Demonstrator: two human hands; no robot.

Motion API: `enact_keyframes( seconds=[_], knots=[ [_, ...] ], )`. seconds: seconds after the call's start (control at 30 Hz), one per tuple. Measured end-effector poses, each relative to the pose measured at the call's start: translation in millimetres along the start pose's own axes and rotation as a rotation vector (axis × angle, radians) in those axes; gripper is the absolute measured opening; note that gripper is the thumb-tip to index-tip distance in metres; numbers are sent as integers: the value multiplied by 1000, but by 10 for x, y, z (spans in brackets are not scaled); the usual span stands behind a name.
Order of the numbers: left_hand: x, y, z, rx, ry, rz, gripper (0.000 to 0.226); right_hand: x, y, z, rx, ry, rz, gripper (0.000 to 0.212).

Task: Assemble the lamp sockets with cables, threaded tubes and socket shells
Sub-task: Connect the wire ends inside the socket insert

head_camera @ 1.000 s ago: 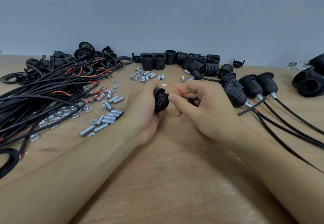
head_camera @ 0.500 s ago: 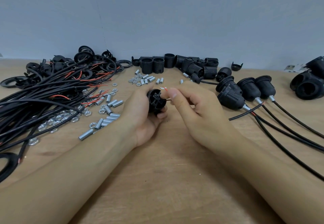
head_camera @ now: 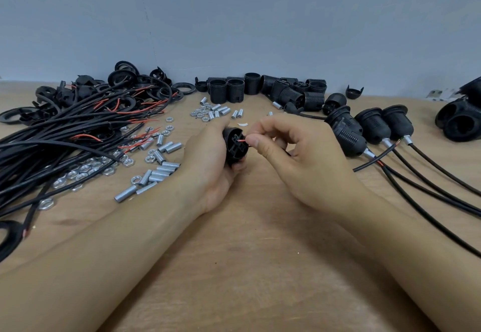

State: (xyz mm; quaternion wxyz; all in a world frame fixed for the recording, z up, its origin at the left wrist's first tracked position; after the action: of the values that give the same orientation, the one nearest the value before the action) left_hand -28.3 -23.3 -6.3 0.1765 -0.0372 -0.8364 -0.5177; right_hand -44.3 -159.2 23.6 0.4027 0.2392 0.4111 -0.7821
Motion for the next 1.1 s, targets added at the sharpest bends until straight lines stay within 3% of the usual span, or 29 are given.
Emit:
enact_keyframes(
  seconds=[0.33,0.53,0.87,0.97,1.1],
  knots=[
    [25,-30,-40,-94,76,-99,38,-12,19,-6,65,-46,-32,9],
    [58,-63,-77,-138,125,-168,48,-4,10,-49,124,31,-43,10],
    [74,-67,-41,-278,160,-309,42,14,41,-74,48,-7,-84,9],
    [72,-24,-45,-306,98,-287,39,-1,70,-33,-30,-13,-115,10],
    [118,18,-90,-218,-161,-184,15,-24,140,27,-246,102,-222,21]
  ],
)
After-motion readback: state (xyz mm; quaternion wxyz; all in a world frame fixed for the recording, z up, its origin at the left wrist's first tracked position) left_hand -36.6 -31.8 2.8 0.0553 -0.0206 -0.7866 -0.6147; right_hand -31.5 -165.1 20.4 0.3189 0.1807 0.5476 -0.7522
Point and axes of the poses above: each hand's wrist, its own x-axis away from the middle knuckle, its own z-axis out of the back of the hand, y = z × x, the point moved 2 cm from there along -x, towards the middle knuckle, and after that the axes turned 10 degrees about z, right-handed, at the moved point
